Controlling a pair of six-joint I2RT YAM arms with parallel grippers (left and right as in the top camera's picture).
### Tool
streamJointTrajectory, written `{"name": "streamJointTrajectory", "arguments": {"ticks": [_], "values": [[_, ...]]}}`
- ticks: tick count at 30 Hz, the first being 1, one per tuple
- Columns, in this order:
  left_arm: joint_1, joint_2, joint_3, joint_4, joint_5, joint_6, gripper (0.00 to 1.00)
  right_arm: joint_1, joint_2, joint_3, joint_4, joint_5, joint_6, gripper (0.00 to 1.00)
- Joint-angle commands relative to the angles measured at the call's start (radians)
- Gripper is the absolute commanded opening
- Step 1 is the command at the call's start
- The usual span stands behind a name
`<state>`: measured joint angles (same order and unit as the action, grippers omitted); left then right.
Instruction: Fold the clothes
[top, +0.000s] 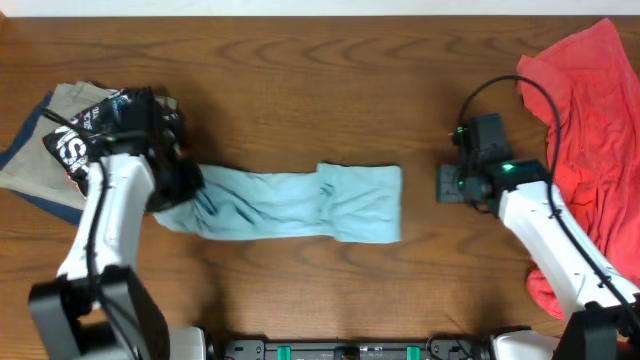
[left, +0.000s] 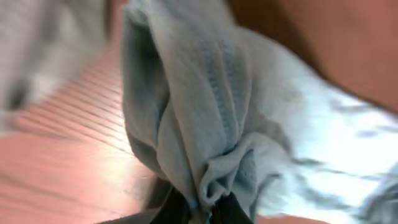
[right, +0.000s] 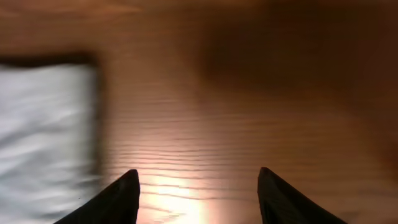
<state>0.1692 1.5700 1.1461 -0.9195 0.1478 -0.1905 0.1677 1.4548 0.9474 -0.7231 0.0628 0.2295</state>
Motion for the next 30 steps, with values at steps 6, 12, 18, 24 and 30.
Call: {"name": "streamJointTrajectory", "arguments": {"ticks": [6, 12, 18, 24, 30], "values": [[-0.125, -0.048, 0.09, -0.06, 0.21, -0.075, 0.06, -0.082, -0.008, 0.012, -0.029, 0.024, -0.006, 0.61], [-0.355, -0.047, 0.09, 0.032, 0.245, -0.152, 0.06, -0.082, -0.008, 0.012, -0.034, 0.023, -0.006, 0.6], [-0.578, -0.031, 0.089, 0.134, 0.194, -0.229, 0.06, -0.082, -0.008, 0.012, -0.036, 0.007, -0.006, 0.61], [-0.695, 0.026, 0.089, 0.164, 0.177, -0.247, 0.06, -0.082, -0.008, 0.012, -0.048, 0.007, -0.006, 0.61], [-0.721, 0.058, 0.089, 0.178, 0.177, -0.257, 0.06, -0.082, -0.008, 0.012, -0.048, -0.01, -0.006, 0.61]]}}
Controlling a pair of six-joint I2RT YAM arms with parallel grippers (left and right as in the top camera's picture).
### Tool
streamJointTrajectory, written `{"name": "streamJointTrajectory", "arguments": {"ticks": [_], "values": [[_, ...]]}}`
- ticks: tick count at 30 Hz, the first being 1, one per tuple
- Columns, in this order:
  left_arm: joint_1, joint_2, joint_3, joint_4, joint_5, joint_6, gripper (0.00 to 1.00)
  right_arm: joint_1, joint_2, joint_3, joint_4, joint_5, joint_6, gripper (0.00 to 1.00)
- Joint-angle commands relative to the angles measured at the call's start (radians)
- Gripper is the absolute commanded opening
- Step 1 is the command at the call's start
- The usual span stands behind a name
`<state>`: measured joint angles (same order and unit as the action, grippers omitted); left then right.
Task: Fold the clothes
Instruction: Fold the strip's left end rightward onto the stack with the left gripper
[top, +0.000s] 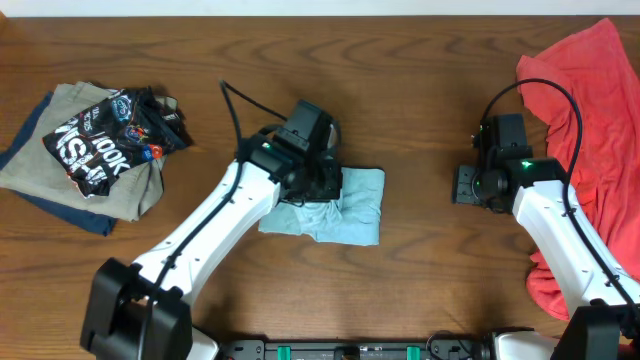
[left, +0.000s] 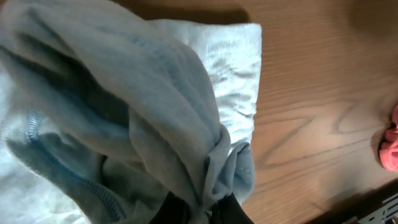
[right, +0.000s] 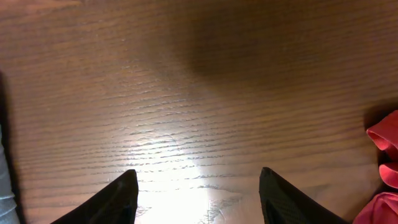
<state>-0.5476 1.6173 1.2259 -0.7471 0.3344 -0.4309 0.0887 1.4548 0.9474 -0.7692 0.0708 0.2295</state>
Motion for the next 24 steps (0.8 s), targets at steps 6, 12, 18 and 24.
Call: {"name": "streamJointTrajectory", "arguments": {"ticks": [6, 12, 18, 24], "values": [[-0.004, 0.016, 0.01, 0.04, -0.01, -0.016, 0.06, -0.003, -0.008, 0.012, -0.001, -0.03, -0.006, 0.61], [0.038, -0.002, 0.032, 0.023, -0.016, 0.008, 0.06, -0.003, -0.008, 0.012, -0.012, -0.031, -0.006, 0.61], [0.126, -0.064, 0.08, -0.045, -0.066, 0.019, 0.06, -0.003, -0.008, 0.012, -0.012, -0.031, -0.006, 0.61], [0.136, -0.075, 0.08, -0.08, -0.066, 0.037, 0.07, -0.003, -0.008, 0.012, -0.012, -0.034, -0.006, 0.61]]}}
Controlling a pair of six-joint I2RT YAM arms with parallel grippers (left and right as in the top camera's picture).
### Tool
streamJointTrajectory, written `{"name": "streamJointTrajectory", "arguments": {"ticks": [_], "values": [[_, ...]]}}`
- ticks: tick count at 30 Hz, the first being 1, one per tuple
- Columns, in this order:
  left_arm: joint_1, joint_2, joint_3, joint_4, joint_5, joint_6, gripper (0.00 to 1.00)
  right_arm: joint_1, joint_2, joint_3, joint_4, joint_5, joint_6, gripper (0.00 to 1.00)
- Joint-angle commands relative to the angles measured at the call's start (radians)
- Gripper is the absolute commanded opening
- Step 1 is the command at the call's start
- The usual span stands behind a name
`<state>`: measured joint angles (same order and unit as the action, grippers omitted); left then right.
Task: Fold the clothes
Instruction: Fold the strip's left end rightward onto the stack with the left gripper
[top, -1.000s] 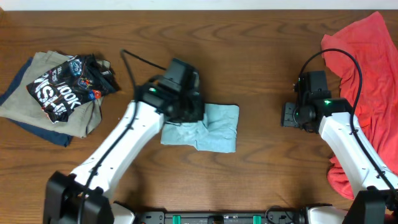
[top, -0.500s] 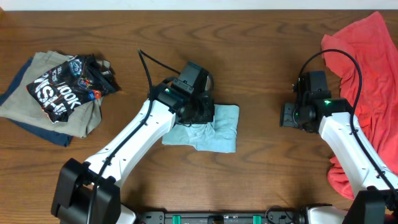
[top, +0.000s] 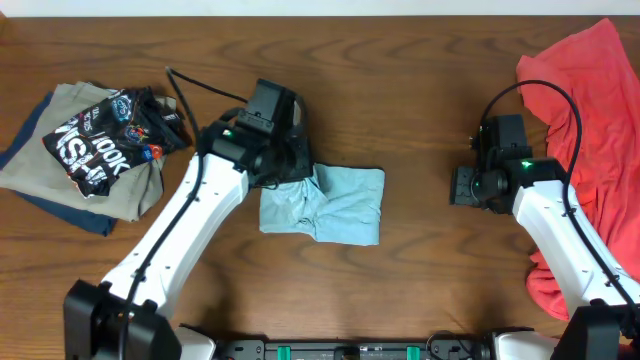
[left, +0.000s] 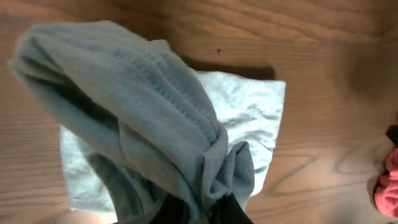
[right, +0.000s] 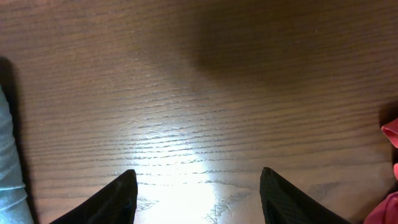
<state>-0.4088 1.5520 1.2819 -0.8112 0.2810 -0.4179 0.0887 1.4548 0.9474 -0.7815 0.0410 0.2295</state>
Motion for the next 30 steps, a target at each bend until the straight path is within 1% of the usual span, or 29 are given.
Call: {"name": "streamJointTrajectory", "arguments": {"ticks": [1, 6, 11, 15, 16, 18, 19, 20, 21, 23, 25, 28, 30], "values": [[-0.003, -0.01, 0.024, -0.019, -0.013, 0.024, 0.06, -0.003, -0.008, 0.012, 0.0, -0.006, -0.006, 0.61], [-0.024, -0.01, 0.024, -0.007, -0.004, 0.031, 0.06, -0.003, -0.008, 0.012, 0.0, -0.008, -0.006, 0.61], [-0.099, 0.0, 0.023, 0.021, -0.005, 0.053, 0.06, -0.003, -0.008, 0.012, 0.0, -0.016, -0.006, 0.61], [-0.163, 0.051, 0.012, 0.063, -0.006, 0.058, 0.07, -0.003, -0.008, 0.012, 0.0, -0.016, -0.006, 0.61], [-0.176, 0.069, 0.011, 0.071, -0.006, 0.058, 0.16, -0.003, -0.008, 0.012, 0.0, -0.016, -0.006, 0.61], [-0.205, 0.114, 0.011, 0.113, -0.004, 0.058, 0.41, -0.003, -0.008, 0.012, 0.0, -0.022, -0.006, 0.61], [-0.216, 0.129, 0.011, 0.132, -0.001, 0.058, 0.5, -0.003, -0.008, 0.012, 0.001, -0.023, -0.006, 0.61], [-0.23, 0.148, 0.011, 0.157, 0.008, 0.058, 0.57, -0.003, -0.008, 0.012, 0.003, -0.023, -0.006, 0.61], [-0.24, 0.161, 0.011, 0.17, 0.02, 0.058, 0.61, -0.003, -0.008, 0.012, 0.004, -0.023, -0.006, 0.62], [-0.25, 0.167, 0.011, 0.171, 0.024, 0.059, 0.62, -0.003, -0.008, 0.012, 0.005, -0.035, -0.008, 0.63], [-0.239, 0.153, 0.014, 0.159, 0.021, 0.097, 0.61, -0.003, -0.008, 0.012, 0.01, -0.091, -0.039, 0.64], [-0.182, 0.095, 0.022, 0.112, -0.03, 0.122, 0.61, -0.002, -0.008, 0.012, 0.033, -0.21, -0.102, 0.64], [-0.111, 0.034, 0.023, 0.064, -0.077, 0.121, 0.62, -0.001, -0.008, 0.012, 0.051, -0.31, -0.14, 0.63]]}}
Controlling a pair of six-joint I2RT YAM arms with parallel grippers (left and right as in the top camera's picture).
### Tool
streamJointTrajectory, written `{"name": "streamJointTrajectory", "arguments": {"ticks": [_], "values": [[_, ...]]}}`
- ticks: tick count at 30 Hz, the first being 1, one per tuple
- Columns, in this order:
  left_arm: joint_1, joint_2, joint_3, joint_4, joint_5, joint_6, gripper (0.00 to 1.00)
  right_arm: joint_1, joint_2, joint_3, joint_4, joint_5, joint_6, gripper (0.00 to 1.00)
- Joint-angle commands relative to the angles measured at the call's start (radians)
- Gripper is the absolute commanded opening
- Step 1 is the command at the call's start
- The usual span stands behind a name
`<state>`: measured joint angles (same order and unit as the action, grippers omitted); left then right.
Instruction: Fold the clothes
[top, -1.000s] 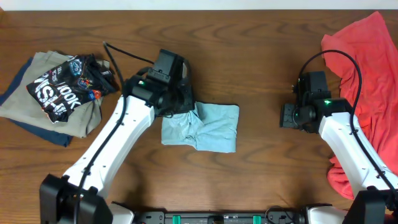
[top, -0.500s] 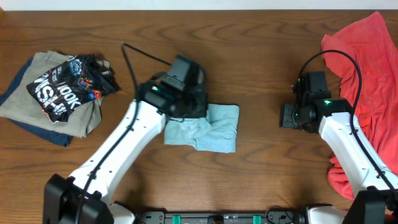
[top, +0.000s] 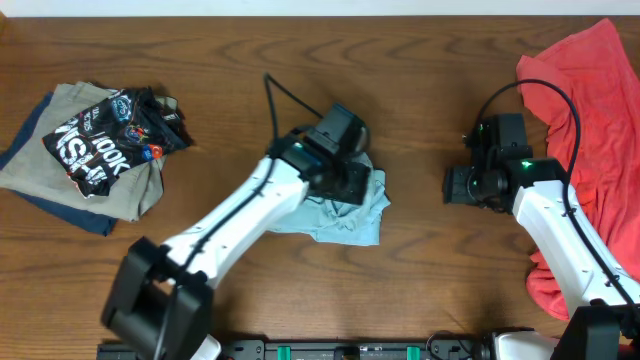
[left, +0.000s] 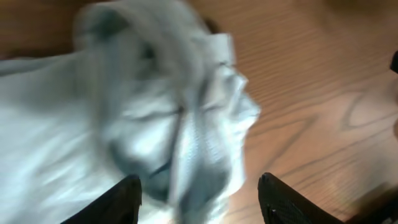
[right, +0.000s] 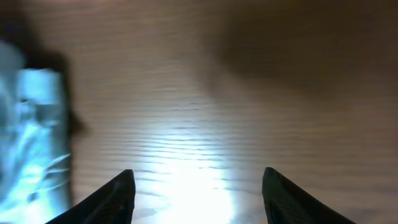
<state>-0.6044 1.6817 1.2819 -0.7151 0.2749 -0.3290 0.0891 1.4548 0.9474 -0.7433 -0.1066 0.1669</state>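
The light blue garment (top: 340, 210) lies folded into a small bundle at the table's middle; in the left wrist view its cloth (left: 155, 112) is blurred, bunched below the jaws. My left gripper (top: 345, 180) sits over its right end, open (left: 199, 199), holding nothing. My right gripper (top: 455, 185) hovers open over bare wood to the right (right: 196, 196), with the garment's edge (right: 37, 143) at the left of its view. A red garment (top: 590, 120) lies spread at the far right.
A pile of folded clothes (top: 85, 140) with a black printed shirt on top sits at the far left. The wooden table (top: 420, 80) runs across the whole view. The red garment drapes behind my right arm.
My left gripper was shut on a raised fold of the blue garment near its left end; now it is open over the right end, and the cloth lies dropped on the bundle.
The blue garment first lay stretched out long, my left gripper shut on its left end. Then that end was over the right half, the garment halved. My left gripper then held the fold raised at the left; now it has let go.
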Motion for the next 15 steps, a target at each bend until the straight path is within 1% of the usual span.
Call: {"name": "streamJointTrajectory", "arguments": {"ticks": [1, 2, 4, 9, 12, 15], "values": [[0.12, -0.122, 0.023, -0.05, -0.083, 0.032, 0.63, 0.003, -0.008, 0.012, 0.023, -0.212, -0.093, 0.62], [0.166, -0.15, 0.023, -0.069, -0.085, 0.032, 0.63, 0.013, -0.008, 0.012, 0.038, -0.274, -0.11, 0.61], [0.248, -0.189, 0.023, -0.095, -0.085, 0.01, 0.63, 0.04, -0.008, 0.012, 0.062, -0.335, -0.117, 0.59], [0.428, -0.217, 0.019, -0.158, -0.069, -0.054, 0.69, 0.177, -0.007, 0.012, 0.138, -0.354, -0.116, 0.59], [0.477, -0.203, -0.006, -0.16, -0.035, -0.054, 0.7, 0.272, 0.003, 0.012, 0.193, -0.345, -0.104, 0.59], [0.488, -0.174, -0.035, -0.159, -0.024, -0.053, 0.7, 0.369, 0.027, 0.012, 0.238, -0.242, -0.01, 0.56]]}}
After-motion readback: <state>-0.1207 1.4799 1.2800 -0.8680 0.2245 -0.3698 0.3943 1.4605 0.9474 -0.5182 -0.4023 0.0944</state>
